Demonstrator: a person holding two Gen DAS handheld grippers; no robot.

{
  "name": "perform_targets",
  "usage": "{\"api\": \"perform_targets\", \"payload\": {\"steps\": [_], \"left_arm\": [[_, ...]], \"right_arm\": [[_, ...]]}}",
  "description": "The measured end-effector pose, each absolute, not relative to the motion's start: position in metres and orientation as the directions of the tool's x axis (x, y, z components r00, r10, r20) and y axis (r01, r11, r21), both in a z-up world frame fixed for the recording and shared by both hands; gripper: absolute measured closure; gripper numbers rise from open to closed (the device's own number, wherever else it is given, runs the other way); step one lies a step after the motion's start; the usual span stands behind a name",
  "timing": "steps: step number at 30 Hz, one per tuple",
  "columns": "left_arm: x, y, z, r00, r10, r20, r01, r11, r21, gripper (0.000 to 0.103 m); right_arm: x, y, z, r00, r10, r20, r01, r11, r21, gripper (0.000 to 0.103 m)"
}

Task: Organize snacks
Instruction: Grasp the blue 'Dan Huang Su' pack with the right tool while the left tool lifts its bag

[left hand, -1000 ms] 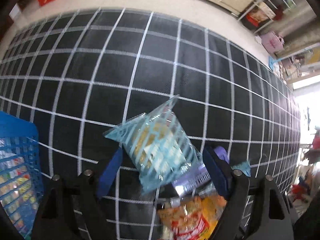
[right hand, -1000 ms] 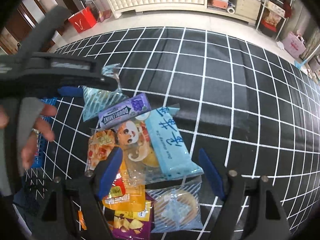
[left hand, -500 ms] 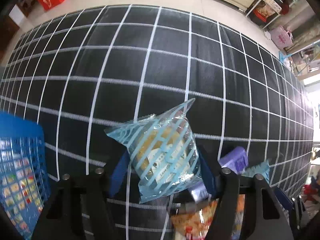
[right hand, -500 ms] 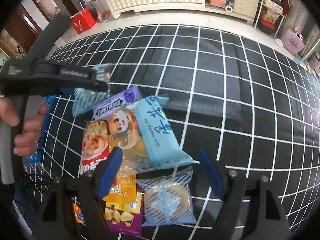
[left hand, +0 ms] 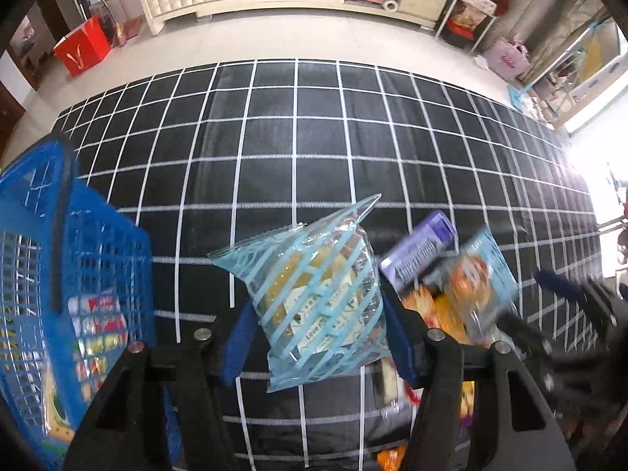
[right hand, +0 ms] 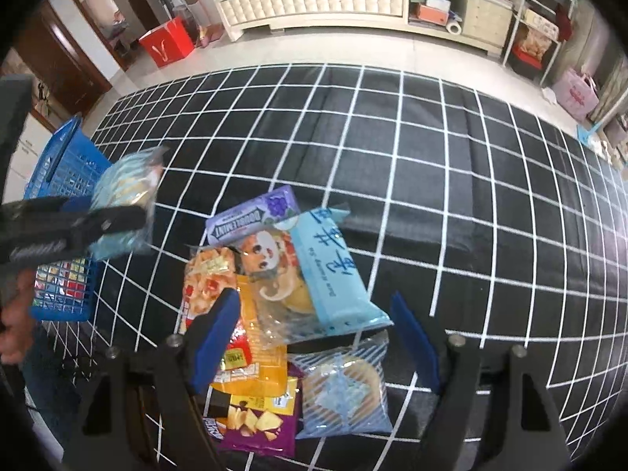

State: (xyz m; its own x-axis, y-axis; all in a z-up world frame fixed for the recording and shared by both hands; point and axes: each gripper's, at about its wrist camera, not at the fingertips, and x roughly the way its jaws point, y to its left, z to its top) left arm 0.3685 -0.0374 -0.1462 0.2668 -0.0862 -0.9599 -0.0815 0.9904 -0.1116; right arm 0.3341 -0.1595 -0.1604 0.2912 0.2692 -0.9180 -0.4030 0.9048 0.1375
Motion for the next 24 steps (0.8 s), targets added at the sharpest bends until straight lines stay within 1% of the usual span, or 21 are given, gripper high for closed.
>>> {"api": "perform_targets", "payload": {"steps": [3,7,9,11,13,18,19,20,21,24], "left_arm": [[0.348,-0.029,-0.143,0.279,-0.098,-0.955,-0.065,0.991,-0.120,0.046],[0.322,-0.026,-0.133,0.327,-0.055,-0.943,0.005,0.998,-0.057,0.046],[0.312,-0.030,-0.129,0.330,-0.054,-0.942,0.040,0.998,-0.043,0.046],[0.309,-0.031,-0.129,0.335,-0.056,-0.940,0.061,0.997,-0.038,0.046],[0.302,-0.031,-0.126,0.341,-0.064,-0.938,0.075,0.996,-0.040,0.046],[0.289,-0.027,-0.123,0.349,-0.074,-0.934,0.086,0.995,-0.047,0.046],[0.284,-0.024,-0.122,0.350,-0.071,-0.934,0.082,0.996,-0.045,0.046],[0.284,-0.021,-0.123,0.351,-0.064,-0.934,0.076,0.996,-0.040,0.046],[0.283,-0.018,-0.122,0.354,-0.062,-0.933,0.071,0.997,-0.039,0.046],[0.273,-0.012,-0.116,0.366,-0.097,-0.926,0.070,0.995,-0.077,0.046]], "right_arm": [[0.340,-0.151,-0.163,0.277,0.249,-0.928,-0.417,0.901,0.118,0.021],[0.350,-0.135,-0.181,0.201,0.246,-0.948,-0.420,0.896,0.143,0.021],[0.358,-0.133,-0.187,0.207,0.221,-0.953,-0.409,0.904,0.121,0.020],[0.365,-0.131,-0.196,0.158,0.228,-0.961,-0.406,0.902,0.147,0.020],[0.372,-0.130,-0.206,0.128,0.204,-0.971,-0.402,0.905,0.138,0.019],[0.377,-0.129,-0.214,0.135,0.186,-0.973,-0.400,0.909,0.118,0.019],[0.375,-0.129,-0.213,0.159,0.173,-0.972,-0.401,0.911,0.097,0.021],[0.372,-0.129,-0.212,0.178,0.171,-0.969,-0.391,0.916,0.089,0.028],[0.369,-0.129,-0.212,0.185,0.175,-0.967,-0.372,0.923,0.096,0.031],[0.353,-0.115,-0.209,0.175,0.196,-0.965,-0.352,0.928,0.125,0.033]]}}
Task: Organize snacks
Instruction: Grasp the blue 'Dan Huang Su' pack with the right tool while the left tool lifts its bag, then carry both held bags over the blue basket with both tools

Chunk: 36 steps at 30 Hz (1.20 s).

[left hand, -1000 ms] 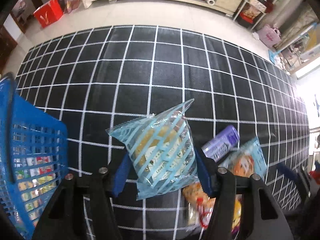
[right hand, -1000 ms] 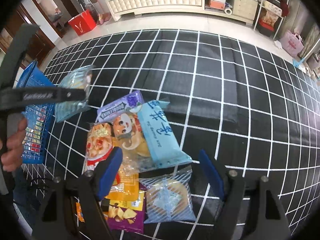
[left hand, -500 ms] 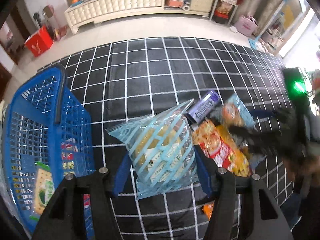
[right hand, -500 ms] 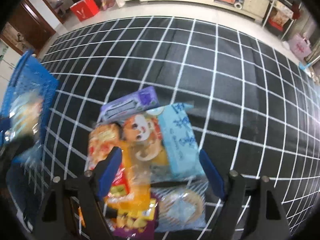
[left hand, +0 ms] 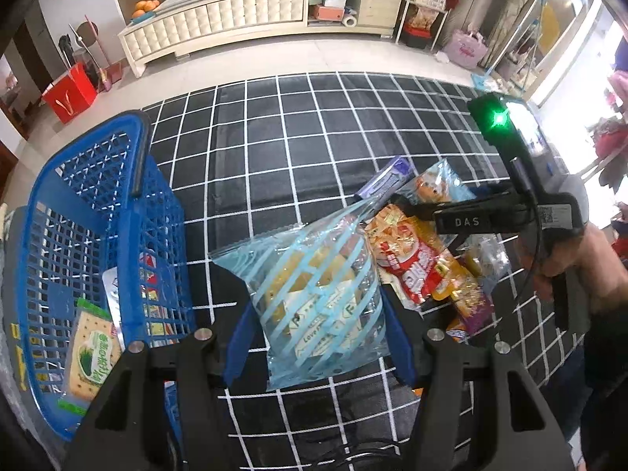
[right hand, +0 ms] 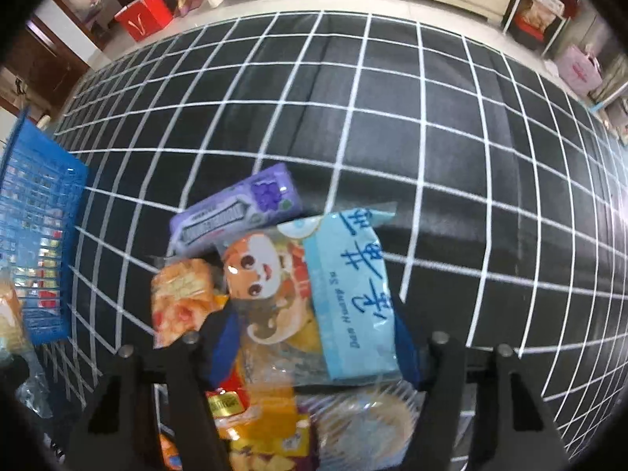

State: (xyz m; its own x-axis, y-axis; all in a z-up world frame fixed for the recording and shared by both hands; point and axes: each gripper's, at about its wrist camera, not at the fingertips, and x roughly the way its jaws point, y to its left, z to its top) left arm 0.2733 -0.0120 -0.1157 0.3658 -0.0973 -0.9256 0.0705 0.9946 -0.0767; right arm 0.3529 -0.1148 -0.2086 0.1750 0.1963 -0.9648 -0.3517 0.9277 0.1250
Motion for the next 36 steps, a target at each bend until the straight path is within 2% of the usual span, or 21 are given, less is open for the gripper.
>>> {"api": "perform_targets", "payload": {"steps": [8,12,19,28,36], "left_arm": [[0.253,0.006,-0.075,0.460,-0.105,-0.882,0.067,0.994,-0.083,0.046],[0.240,0.027,-0.048,0.509,-0.131,-0.851,0.065,0.991,-0.114,0.046],[0.217,0.078,-0.013,0.581,-0.095,-0.808,0.013,0.994,-0.107,0.046],[0.197,0.144,0.002,0.613,-0.048,-0.789,-0.060,0.992,-0.107,0.046],[0.183,0.191,-0.008,0.608,-0.010,-0.794,-0.136,0.984,-0.116,0.046]], "right_arm": [[0.310,-0.095,-0.128,0.291,0.212,-0.933,-0.355,0.929,0.101,0.033],[0.298,-0.076,-0.081,0.335,0.274,-0.901,-0.370,0.918,0.142,0.033],[0.273,-0.022,-0.029,0.357,0.357,-0.863,-0.454,0.874,0.174,0.033],[0.260,0.067,-0.013,0.341,0.393,-0.854,-0.597,0.792,0.126,0.033],[0.256,0.124,-0.033,0.289,0.366,-0.885,-0.670,0.737,0.086,0.033]]}}
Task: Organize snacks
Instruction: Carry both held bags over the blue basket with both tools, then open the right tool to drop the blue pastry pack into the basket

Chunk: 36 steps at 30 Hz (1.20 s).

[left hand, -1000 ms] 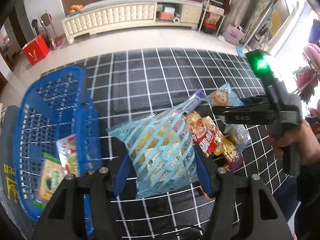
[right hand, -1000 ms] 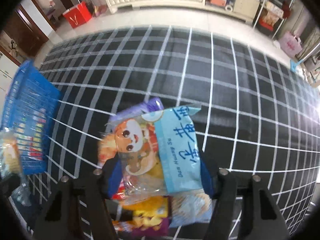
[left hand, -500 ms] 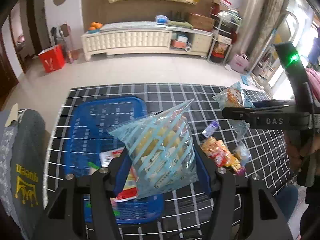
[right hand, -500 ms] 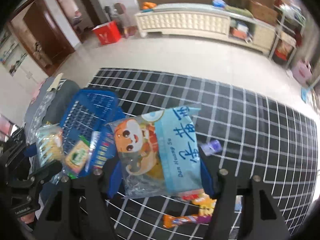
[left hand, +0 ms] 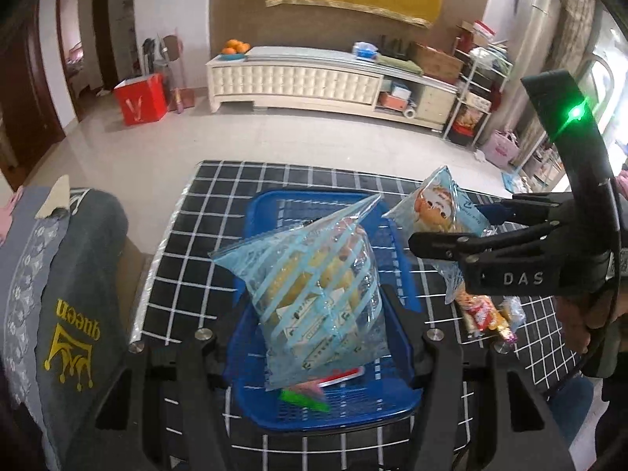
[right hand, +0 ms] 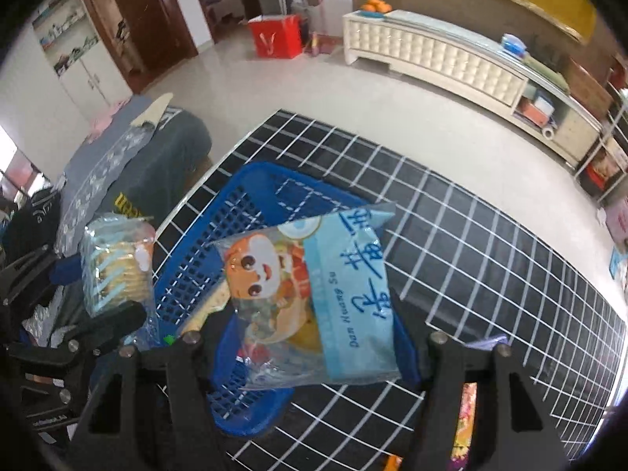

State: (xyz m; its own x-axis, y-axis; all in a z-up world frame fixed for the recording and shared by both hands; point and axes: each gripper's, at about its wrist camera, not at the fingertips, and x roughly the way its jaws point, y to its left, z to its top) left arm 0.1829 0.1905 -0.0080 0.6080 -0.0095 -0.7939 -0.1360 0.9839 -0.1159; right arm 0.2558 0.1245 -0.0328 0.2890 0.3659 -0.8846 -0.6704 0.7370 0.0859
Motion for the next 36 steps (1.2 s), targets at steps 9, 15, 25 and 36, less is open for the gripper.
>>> {"api": "perform_targets", "payload": {"steps": [9,15,25,36], "left_arm": [[0.180,0.230,-0.025,0.591,-0.005,-0.806,-0.187,0.972,-0.143,0.046],[0.186,0.237,-0.041,0.573,-0.011,-0.820,-0.188,0.971,-0.144,0.046],[0.192,0.244,-0.058,0.544,-0.020,-0.839,-0.201,0.967,-0.154,0.046],[0.189,0.232,-0.050,0.537,-0.007,-0.844,-0.199,0.971,-0.134,0.046]], "right_arm": [[0.264,0.183,-0.083,0.234,0.237,-0.943,-0.696,0.718,0.007,0.032],[0.275,0.208,-0.115,0.286,0.113,-0.951,-0.702,0.701,-0.128,0.032],[0.264,0.222,-0.124,0.518,-0.017,-0.856,-0.677,0.604,-0.421,0.007],[0.261,0.191,-0.091,0.490,0.058,-0.870,-0.656,0.682,-0.323,0.007]]}}
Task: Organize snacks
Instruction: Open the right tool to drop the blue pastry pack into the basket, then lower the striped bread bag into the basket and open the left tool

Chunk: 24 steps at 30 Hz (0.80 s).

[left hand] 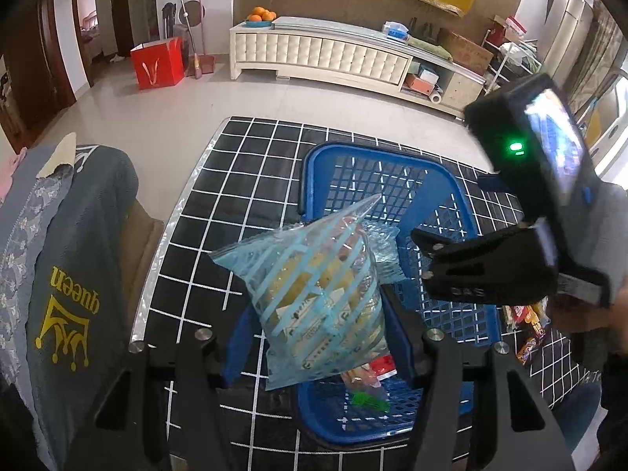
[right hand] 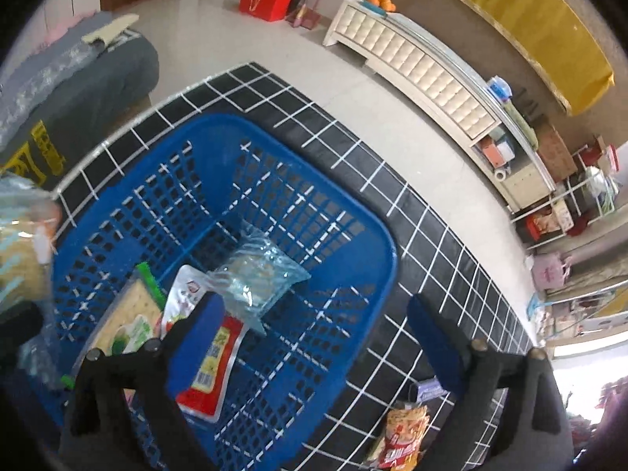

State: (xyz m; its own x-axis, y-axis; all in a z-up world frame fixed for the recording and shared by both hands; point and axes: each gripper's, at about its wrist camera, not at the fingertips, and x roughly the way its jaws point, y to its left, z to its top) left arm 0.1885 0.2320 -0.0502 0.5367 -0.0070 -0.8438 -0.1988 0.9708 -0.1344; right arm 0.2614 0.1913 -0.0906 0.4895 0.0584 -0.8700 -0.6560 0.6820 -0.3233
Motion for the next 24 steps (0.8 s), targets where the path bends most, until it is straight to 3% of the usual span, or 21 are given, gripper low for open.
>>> {"api": "perform_targets", "payload": {"steps": [12,24], "left_arm": [[0.201,0.206,-0.041,0.527,0.002,-0.850,-0.131,0.988,-0.079,0.046],[0.255,0.171,-0.055,0.461,-0.016,-0.887,-0.013,1.000,-0.025,0.046]], "right_arm": [[0.243,0.126,-0.053,0.479,0.180,-0.859,-0.616,0.766,-0.183,0.007],[0.249,0.068,-0.052,0.471,0.264,-0.842,-0.542,0.840,-0.040,0.007]]}}
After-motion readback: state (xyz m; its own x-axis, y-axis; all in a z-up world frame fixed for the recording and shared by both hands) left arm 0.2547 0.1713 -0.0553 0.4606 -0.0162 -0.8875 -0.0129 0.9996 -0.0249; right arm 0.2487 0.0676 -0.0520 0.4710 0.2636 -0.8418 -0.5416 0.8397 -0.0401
